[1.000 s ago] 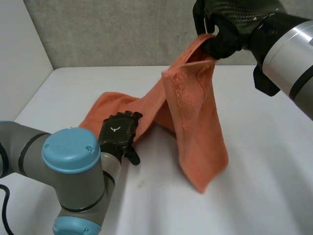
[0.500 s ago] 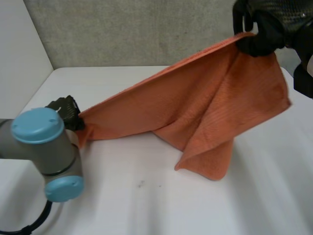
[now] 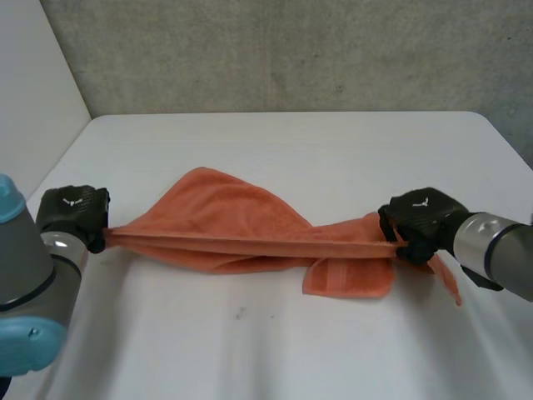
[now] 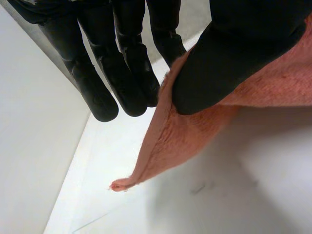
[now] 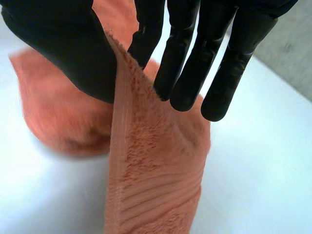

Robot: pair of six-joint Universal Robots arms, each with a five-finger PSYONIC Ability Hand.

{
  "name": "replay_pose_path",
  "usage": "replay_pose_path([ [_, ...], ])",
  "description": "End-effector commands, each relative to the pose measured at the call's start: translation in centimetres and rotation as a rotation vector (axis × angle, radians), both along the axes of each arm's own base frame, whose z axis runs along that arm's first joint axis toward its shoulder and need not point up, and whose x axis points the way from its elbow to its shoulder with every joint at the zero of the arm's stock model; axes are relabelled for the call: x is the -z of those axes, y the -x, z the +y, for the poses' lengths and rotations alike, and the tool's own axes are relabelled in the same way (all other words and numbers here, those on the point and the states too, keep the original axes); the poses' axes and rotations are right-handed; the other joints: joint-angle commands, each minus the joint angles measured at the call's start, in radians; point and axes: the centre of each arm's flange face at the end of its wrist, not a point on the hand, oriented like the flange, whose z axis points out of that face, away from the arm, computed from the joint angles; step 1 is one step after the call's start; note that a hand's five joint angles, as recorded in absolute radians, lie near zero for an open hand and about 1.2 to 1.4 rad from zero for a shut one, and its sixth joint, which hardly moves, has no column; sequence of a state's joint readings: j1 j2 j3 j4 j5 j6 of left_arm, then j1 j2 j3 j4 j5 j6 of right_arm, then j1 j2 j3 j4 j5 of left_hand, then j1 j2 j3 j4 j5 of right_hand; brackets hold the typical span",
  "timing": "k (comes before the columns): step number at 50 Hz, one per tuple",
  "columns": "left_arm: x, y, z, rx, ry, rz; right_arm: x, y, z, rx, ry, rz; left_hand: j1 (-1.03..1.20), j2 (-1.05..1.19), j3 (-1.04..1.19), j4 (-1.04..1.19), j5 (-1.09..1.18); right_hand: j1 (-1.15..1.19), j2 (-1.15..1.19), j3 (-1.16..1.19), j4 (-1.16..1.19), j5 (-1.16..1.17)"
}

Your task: Fold the laundry

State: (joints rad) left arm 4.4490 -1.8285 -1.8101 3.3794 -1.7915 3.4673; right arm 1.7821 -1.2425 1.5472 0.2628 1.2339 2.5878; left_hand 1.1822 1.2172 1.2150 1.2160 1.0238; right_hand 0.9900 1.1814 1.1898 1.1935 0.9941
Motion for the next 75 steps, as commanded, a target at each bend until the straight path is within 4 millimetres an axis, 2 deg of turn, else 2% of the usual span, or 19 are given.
replay_pose_path([
  [1,0.1,1.4,-5.2,0.024,0.058,-0.07,-0.1,-0.8,-6.1,0.066,0.13,0.06,0.214,0.179,0.181,0.18,0.198,0.406,0.215,0.207,0.203,0.228],
  [3,-2.9,2.9,-8.7,0.066,0.211,-0.032,-2.3,-1.4,-8.1,0.089,0.243,0.016,0.214,0.179,0.181,0.18,0.198,0.406,0.215,0.207,0.203,0.228],
  [7,-7.8,4.3,-11.7,0.121,0.439,0.023,-10.4,-3.1,-11.5,0.143,0.581,-0.154,0.214,0.179,0.181,0.18,0.198,0.406,0.215,0.207,0.203,0.228],
  [8,-10.6,4.9,-12.7,0.151,0.569,0.046,-14.0,-3.3,-12.2,0.166,0.724,-0.229,0.214,0.179,0.181,0.18,0.198,0.406,0.215,0.207,0.203,0.228],
  [9,-14.2,5.3,-13.5,0.173,0.743,0.079,-14.0,-3.3,-12.2,0.166,0.725,-0.23,0.214,0.179,0.181,0.18,0.198,0.406,0.215,0.207,0.203,0.228],
  [11,-16.8,5.5,-13.7,0.18,0.886,0.105,-19.0,-3.6,-12.4,0.192,0.956,-0.349,0.214,0.179,0.181,0.18,0.198,0.406,0.215,0.207,0.203,0.228],
  [12,-16.9,5.5,-13.7,0.18,0.887,0.105,-19.0,-3.6,-12.4,0.192,0.957,-0.35,0.214,0.179,0.181,0.18,0.198,0.406,0.215,0.207,0.203,0.228],
  [14,-21.1,5.3,-13.0,0.166,1.11,0.142,-21.1,-3.8,-11.8,0.197,1.055,-0.4,0.214,0.179,0.181,0.18,0.198,0.406,0.215,0.207,0.203,0.228],
  [17,-22.6,4.9,-11.9,0.15,1.182,0.162,-22.8,-4.1,-9.9,0.184,1.137,-0.449,0.214,0.179,0.181,0.18,0.198,0.406,0.215,0.207,0.203,0.228],
  [23,-19.3,4.4,-11.1,0.15,1.045,0.139,-18.3,-4.2,-8.6,0.142,0.989,-0.393,0.214,0.179,0.181,0.18,0.198,0.406,0.215,0.207,0.203,0.228],
  [27,-14.5,3.9,-9.8,0.156,0.883,0.111,-11.9,-4.0,-7.7,0.104,0.766,-0.301,0.214,0.179,0.181,0.18,0.198,0.406,0.215,0.207,0.203,0.228],
  [36,-3.8,2.7,-5.2,0.169,0.52,0.046,-3.5,-3.4,-3.9,0.042,0.398,-0.185,0.214,0.179,0.181,0.18,0.198,0.406,0.215,0.207,0.203,0.228],
  [41,-0.4,2.3,-3.3,0.174,0.372,0.022,1.2,-3.3,-2.6,0.005,0.239,-0.154,0.214,0.179,0.181,0.18,0.198,0.406,0.215,0.207,0.203,0.228],
  [46,0.3,2.2,-2.6,0.16,0.31,0.014,4.8,-2.3,-3.6,0.045,0.122,-0.183,0.214,0.179,0.181,0.18,0.198,0.406,0.215,0.207,0.203,0.228],
  [51,-0.4,1.8,-2.3,0.124,0.295,0.018,4.7,-0.4,-5.2,0.169,0.055,-0.314,0.214,0.179,0.181,0.18,0.198,0.406,0.215,0.207,0.203,0.228],
  [55,-3.4,2.5,-1.3,0.145,0.353,0.038,4.8,-0.1,-5.3,0.214,0.008,-0.383,0.214,0.179,0.181,0.18,0.198,0.39,0.198,0.19,0.186,0.211],
  [59,-5.1,3.1,-0.7,0.166,0.385,0.067,5.1,0.8,-5.4,0.279,-0.036,-0.432,0.214,0.179,0.181,0.18,0.198,-0.09,-0.281,-0.29,-0.293,-0.268],
  [63,-7.1,3.3,-0.1,0.175,0.415,0.121,5.5,1.3,-5.2,0.303,-0.054,-0.433,0.214,0.179,0.181,0.18,0.198,-0.244,-0.436,-0.444,-0.448,-0.423],
  [75,-7.5,3.1,-0.6,0.162,0.407,0.137,6.7,2.7,-4.6,0.373,-0.109,-0.43,0.214,0.179,0.181,0.18,0.198,-0.38,-0.571,-0.579,-0.583,-0.558],
])
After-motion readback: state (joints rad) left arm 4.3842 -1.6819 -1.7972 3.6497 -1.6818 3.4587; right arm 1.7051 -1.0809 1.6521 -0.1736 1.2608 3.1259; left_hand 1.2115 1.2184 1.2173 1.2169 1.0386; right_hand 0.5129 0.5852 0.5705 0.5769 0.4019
